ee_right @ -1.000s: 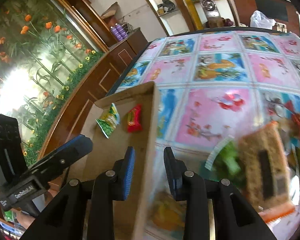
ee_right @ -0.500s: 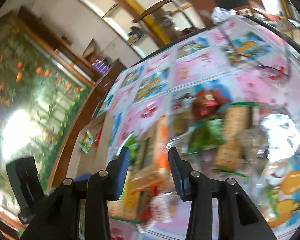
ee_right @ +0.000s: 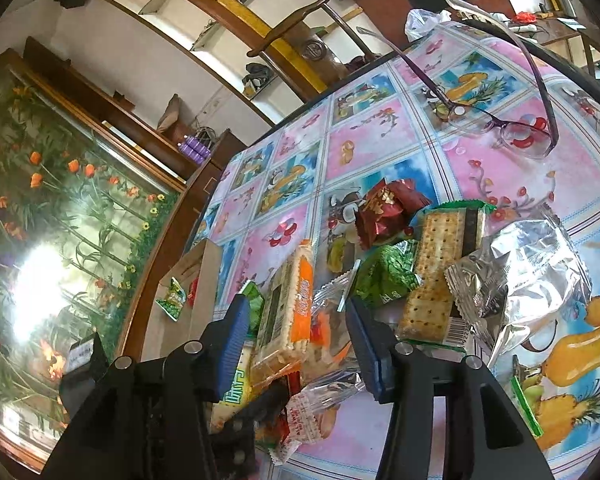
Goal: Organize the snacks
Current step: 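Grasp the rice-cracker roll with the left gripper while the right gripper grasps the orange-striped biscuit pack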
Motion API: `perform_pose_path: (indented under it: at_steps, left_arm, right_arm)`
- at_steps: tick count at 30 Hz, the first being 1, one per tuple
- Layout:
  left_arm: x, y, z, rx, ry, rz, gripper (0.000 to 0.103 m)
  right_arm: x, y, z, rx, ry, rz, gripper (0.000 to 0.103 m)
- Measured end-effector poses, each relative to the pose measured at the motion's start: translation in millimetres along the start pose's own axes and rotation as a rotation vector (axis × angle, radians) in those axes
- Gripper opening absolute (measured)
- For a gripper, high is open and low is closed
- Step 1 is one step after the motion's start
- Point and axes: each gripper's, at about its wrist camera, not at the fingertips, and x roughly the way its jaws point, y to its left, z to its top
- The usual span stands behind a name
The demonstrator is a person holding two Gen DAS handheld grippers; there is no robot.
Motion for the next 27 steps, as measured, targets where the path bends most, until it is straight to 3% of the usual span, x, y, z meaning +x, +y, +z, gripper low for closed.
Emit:
perform_pose_path:
  at_steps: [5,7,9,15,18,22,24,27]
  left_arm:
    - [-15,24,-2,-0.081,-0.059,-0.093,0.026]
    - [-22,35,-1,-0.123,-0.094,-0.145,0.019]
    - [-26,43,1,-0.142,-0.123,-0.163,0.018]
    - [-15,55,1,-0.173,-0.110,-0.240,0.018]
    - [-9,48,0,-0.141,-0.072,-0.280,0.019]
    - [-2,32,-3,-0.056,-0.020,-0.264,0.031]
    - [2,26,-6,-0.025,-0.010,-0.233,0.031]
    - [8,27,-8,-0.025,0.001,-0.176,0.021]
  right_arm:
    - [4,1,-3,-0.029,0.009,-0.022,0.055]
    - [9,2,-4,-0.042,0.012,-0.037,0.062]
    - [15,3,-6,-0.048,0.017,-0.041,0.063]
    - [39,20,-1,-0.095,0.038,-0.122,0.065]
    - [62,37,7,-0.166,0.065,-0.225,0.065]
    - [97,56,3,-0.309,0.148,-0.370,0.065]
    - [110,63,-2,-0.370,0.179,-0.404,0.066]
    - [115,70,-9,-0.457,0.175,-0.455,0.067]
